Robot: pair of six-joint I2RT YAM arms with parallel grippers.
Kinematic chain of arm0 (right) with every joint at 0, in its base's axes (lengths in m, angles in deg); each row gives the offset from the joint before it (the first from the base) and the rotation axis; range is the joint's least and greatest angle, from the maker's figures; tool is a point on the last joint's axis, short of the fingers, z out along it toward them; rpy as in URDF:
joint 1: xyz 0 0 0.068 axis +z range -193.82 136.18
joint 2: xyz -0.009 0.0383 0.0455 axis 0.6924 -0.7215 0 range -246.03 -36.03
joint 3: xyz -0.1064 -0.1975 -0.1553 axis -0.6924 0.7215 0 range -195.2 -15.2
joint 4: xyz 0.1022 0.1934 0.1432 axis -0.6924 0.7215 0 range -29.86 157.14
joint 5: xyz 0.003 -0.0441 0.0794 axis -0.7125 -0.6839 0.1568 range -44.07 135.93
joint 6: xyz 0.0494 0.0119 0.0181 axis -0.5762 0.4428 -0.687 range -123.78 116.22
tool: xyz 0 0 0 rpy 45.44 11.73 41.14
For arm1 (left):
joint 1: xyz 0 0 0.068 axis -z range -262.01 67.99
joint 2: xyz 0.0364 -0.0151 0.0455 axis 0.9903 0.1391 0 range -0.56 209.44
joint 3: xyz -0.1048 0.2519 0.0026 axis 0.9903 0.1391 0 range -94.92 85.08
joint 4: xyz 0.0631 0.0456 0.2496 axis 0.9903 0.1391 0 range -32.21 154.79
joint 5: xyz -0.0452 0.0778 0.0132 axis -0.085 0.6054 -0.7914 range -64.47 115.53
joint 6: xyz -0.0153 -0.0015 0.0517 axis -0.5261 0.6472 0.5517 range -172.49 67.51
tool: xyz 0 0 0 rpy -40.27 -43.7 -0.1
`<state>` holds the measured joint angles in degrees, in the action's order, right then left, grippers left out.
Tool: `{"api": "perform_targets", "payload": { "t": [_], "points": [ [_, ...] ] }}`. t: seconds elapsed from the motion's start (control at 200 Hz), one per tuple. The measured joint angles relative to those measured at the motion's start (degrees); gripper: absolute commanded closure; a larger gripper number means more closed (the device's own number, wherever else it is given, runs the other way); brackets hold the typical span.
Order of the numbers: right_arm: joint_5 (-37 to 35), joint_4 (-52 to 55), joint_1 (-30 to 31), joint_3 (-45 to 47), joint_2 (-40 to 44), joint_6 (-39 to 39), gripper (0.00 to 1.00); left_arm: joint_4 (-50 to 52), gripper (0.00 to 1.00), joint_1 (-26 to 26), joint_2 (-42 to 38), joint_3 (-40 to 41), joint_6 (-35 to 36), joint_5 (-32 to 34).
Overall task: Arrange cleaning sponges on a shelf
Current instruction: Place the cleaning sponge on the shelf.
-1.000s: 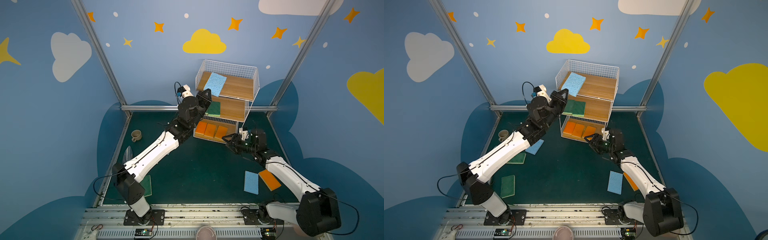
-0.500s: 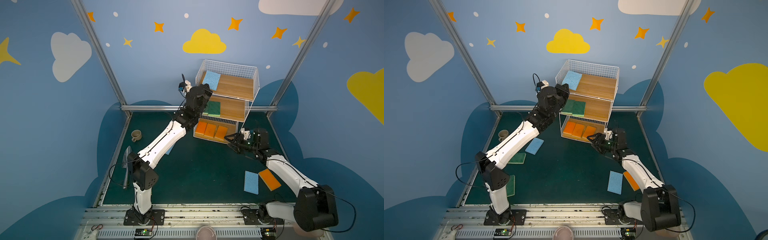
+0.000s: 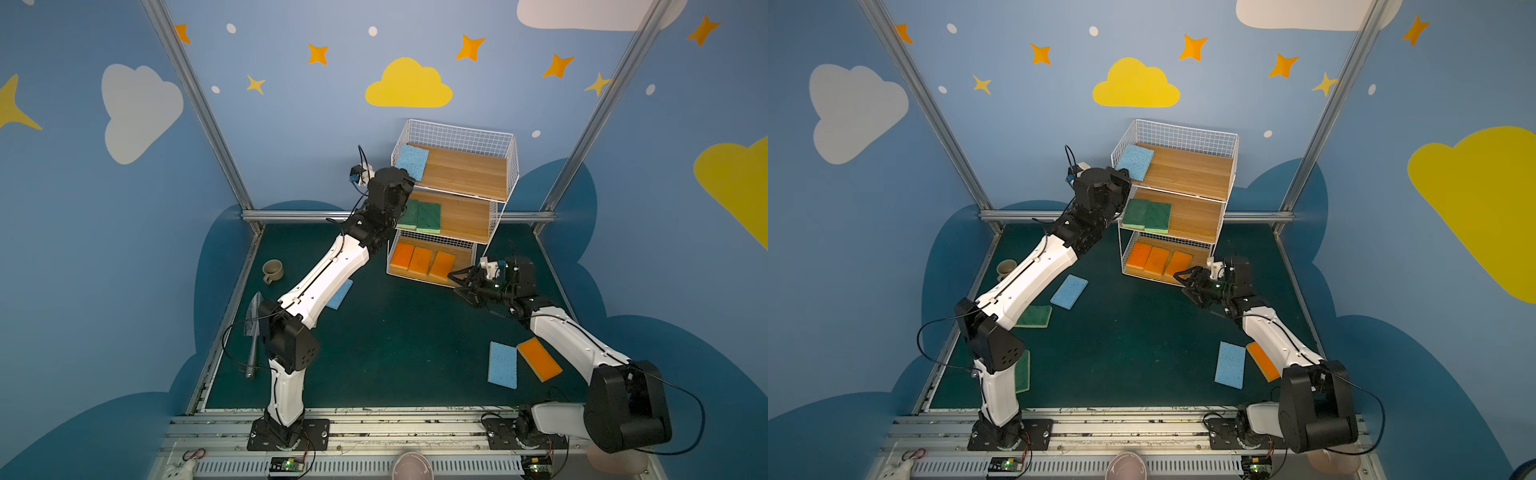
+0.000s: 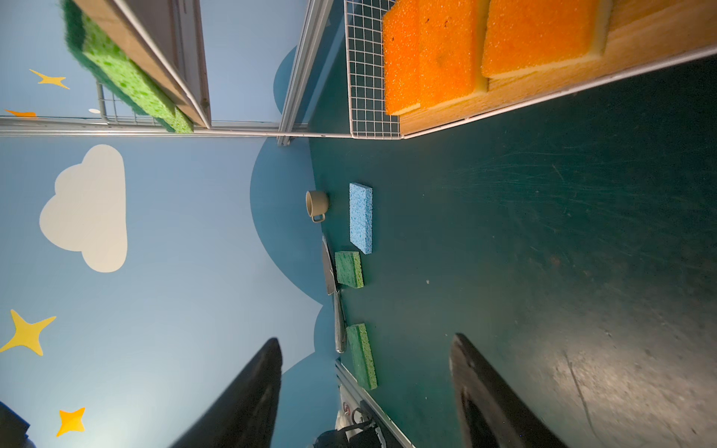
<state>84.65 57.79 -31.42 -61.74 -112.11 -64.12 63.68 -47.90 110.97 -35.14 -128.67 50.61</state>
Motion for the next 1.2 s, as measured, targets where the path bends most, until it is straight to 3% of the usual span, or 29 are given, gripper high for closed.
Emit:
{"api": "perform_targets", "payload": {
  "t": [0.13,0.445,0.536,0.831,1.041,1.201],
  "points": [
    [0.00,-0.02,0.00,0.00,0.00,-0.09,0.32,-0.79,0.54,-0.09,-0.02,-0.24,-0.33,-0.42],
    [0.00,0.00,-0.04,0.00,-0.22,-0.26,0.32,-2.89,0.37,-0.20,-0.70,0.46,-0.15,-1.42],
    [0.02,0.00,-0.07,0.00,-0.22,-0.26,0.32,-4.13,0.25,-0.09,-2.14,2.75,0.07,-1.51],
    [0.00,0.02,-0.11,0.00,-0.20,-0.26,0.32,-3.85,0.01,0.76,-4.50,6.99,2.23,-1.14],
    [-0.17,0.94,-0.11,-0.02,0.26,0.44,0.33,-4.79,0.00,0.96,-6.88,13.79,4.07,-1.40],
    [-1.27,6.16,0.11,-0.85,0.98,4.15,0.36,-6.45,0.00,1.75,-13.44,23.12,9.38,-2.43]
  ]
}}
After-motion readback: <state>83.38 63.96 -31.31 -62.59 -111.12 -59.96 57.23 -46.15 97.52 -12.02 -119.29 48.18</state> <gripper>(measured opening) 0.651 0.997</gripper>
